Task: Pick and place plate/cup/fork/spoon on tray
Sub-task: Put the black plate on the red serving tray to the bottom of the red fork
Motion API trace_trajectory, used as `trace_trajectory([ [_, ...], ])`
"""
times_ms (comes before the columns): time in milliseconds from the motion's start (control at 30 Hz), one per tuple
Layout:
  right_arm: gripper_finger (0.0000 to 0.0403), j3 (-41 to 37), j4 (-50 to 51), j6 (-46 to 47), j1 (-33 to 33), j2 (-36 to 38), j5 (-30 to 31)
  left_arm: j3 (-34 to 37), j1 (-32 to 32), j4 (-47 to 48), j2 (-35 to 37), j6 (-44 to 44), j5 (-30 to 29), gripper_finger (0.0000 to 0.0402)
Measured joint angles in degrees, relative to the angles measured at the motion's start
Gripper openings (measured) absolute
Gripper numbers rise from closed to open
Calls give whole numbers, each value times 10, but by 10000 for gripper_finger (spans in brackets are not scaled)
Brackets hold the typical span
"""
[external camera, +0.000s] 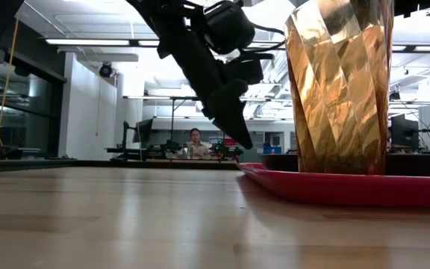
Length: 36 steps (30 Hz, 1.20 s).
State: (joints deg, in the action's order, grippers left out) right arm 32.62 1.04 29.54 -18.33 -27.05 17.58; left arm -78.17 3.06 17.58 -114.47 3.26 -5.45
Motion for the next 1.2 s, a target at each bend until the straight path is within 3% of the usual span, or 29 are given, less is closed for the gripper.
trace_trajectory([
  [100, 0, 0, 1, 2, 0, 0, 0, 0, -16, -9, -11, 4, 20, 2],
  [433, 0, 0, 5, 2, 0, 0, 0, 0, -35, -22, -22, -1, 9, 0],
  [867, 0, 0, 11, 4, 0, 0, 0, -1, -38, -128, -62, -67, 31, 0],
  [1200, 0, 0, 13, 2, 0, 0, 2, -2, -34, -119, -44, -72, 17, 0],
])
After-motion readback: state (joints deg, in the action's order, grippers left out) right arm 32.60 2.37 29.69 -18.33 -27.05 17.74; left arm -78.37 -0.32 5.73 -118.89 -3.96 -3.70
